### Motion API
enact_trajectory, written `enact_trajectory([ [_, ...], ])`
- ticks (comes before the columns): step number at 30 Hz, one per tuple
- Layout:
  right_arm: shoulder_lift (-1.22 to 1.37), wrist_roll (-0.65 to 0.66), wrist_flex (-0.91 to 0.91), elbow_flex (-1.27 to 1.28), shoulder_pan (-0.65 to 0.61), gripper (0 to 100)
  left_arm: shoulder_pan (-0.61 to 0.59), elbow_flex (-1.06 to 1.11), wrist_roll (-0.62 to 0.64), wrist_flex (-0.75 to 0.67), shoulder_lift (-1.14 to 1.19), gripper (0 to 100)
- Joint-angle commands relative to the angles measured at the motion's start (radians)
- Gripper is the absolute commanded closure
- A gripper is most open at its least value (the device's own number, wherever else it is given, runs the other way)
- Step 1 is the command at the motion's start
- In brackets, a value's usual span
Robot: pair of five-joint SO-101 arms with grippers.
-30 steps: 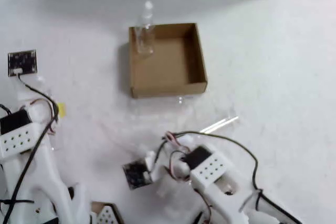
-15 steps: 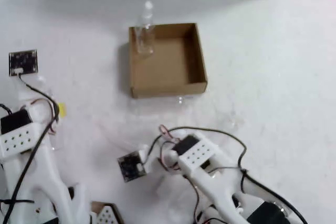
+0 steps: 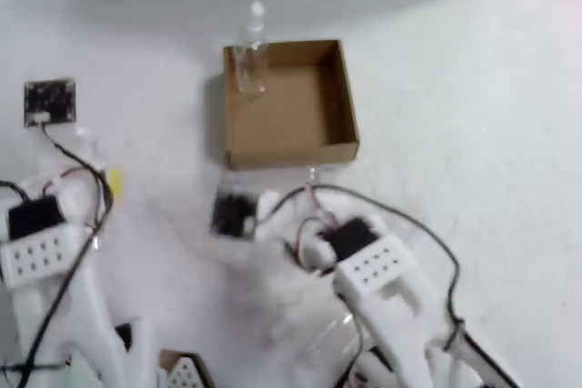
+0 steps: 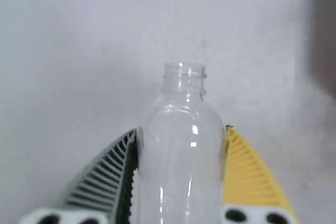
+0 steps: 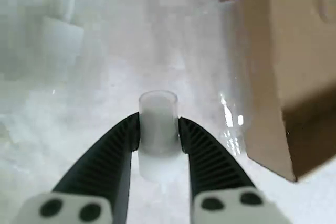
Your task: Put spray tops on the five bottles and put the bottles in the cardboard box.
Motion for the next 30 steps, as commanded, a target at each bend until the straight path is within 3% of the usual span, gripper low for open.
enact_trajectory([
  [1, -0.134, -0.215, 0.116, -0.133, 0.096, 98.2, 0.101, -0.029, 0.08, 0.043, -0.191, 98],
  [7, -0.246, -0.577, 0.248, -0.296, 0.269, 98.1, 0.26, -0.029, 0.204, 0.055, -0.404, 98],
  [10, -0.283, -0.658, 0.249, -0.327, 0.334, 98.1, 0.34, -0.029, 0.206, 0.049, -0.506, 98],
  [16, -0.344, -0.669, 0.107, -0.325, 0.415, 98.1, 0.456, -0.028, 0.244, 0.048, -0.656, 98],
  [21, -0.484, -0.68, -0.012, -0.331, 0.426, 98.3, 0.535, 0.025, 0.25, -0.044, -0.76, 98],
  [30, -0.714, -1.128, -0.371, -0.327, 0.39, 98.3, 0.645, 0.341, 0.253, -0.287, -1.017, 98],
])
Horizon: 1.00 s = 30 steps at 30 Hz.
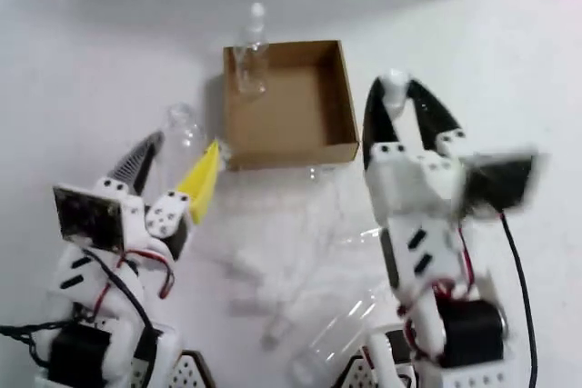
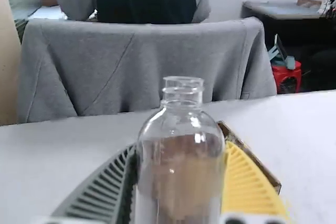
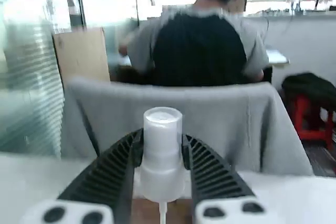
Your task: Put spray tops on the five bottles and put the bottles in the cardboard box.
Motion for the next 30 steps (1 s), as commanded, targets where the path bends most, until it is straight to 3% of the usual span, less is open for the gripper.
enact_trajectory([
  [1, -0.079, -0.193, -0.237, -0.057, -0.012, 98.3, 0.039, 0.118, 0.017, -0.144, -0.133, 98],
  [7, -0.058, -0.226, -0.49, -0.068, -0.157, 98.4, 0.042, 0.216, 0.015, -0.261, -0.171, 98],
  [11, 0.091, -0.226, -0.509, -0.192, -0.288, 98.4, 0.041, 0.284, 0.009, -0.374, -0.171, 98],
  [15, 0.294, -0.226, -0.424, -0.396, -0.354, 98.4, 0.035, 0.367, 0.009, -0.493, -0.171, 98],
  [21, 0.526, -0.224, -0.246, -0.647, -0.452, 98.4, 0.033, 0.43, 0.008, -0.534, -0.171, 98],
  [30, 0.677, -0.144, -0.226, -0.694, -0.466, 98.4, 0.033, 0.439, 0.008, -0.543, -0.171, 98],
])
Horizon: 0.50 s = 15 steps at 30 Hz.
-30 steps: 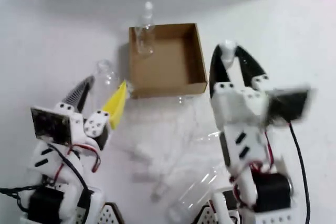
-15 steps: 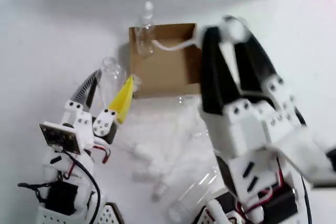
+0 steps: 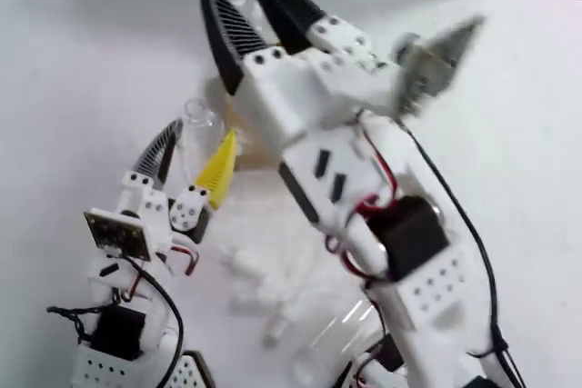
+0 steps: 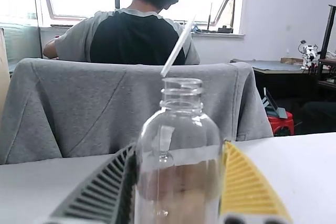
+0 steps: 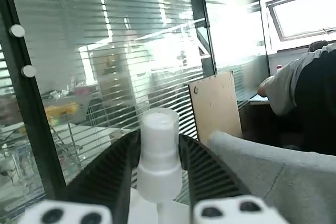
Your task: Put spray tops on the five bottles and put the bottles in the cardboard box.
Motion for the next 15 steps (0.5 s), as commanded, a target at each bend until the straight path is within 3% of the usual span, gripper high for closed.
enact_trajectory([
  [1, 0.005, 0.043, 0.008, -0.052, -0.008, 98.4, 0.005, -0.011, 0.003, -0.034, -0.012, 98],
  [15, -0.079, 0.046, 0.108, -0.057, -0.059, 98.4, 0.005, 0.015, 0.003, -0.041, -0.012, 98],
])
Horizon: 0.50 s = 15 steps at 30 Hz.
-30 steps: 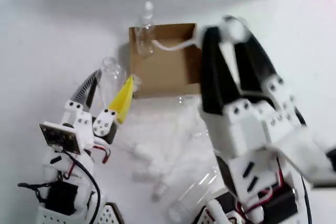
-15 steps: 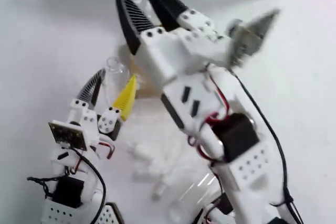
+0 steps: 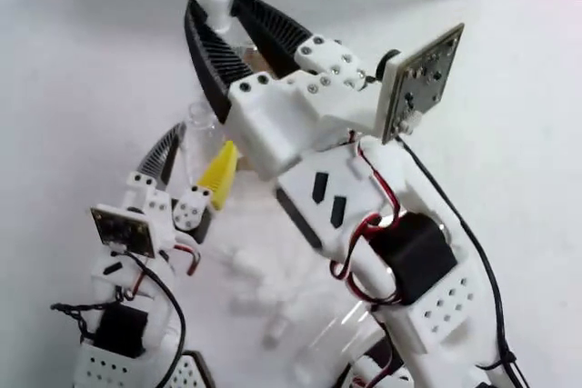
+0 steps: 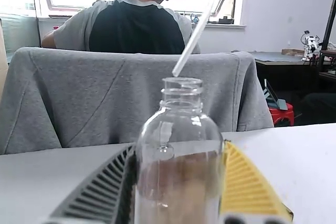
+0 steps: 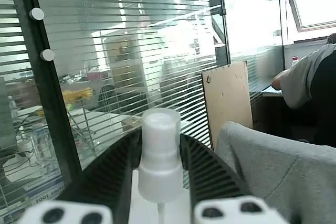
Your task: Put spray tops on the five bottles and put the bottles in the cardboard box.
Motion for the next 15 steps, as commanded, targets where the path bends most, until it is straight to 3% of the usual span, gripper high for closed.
enact_trajectory([
  [1, -0.031, 0.015, 0.005, -0.054, -0.002, 98.4, 0.005, -0.012, 0.003, -0.04, -0.012, 98],
  [15, -0.027, 0.061, 0.004, 0.034, -0.005, 98.4, 0.005, -0.015, 0.003, -0.04, -0.012, 98],
])
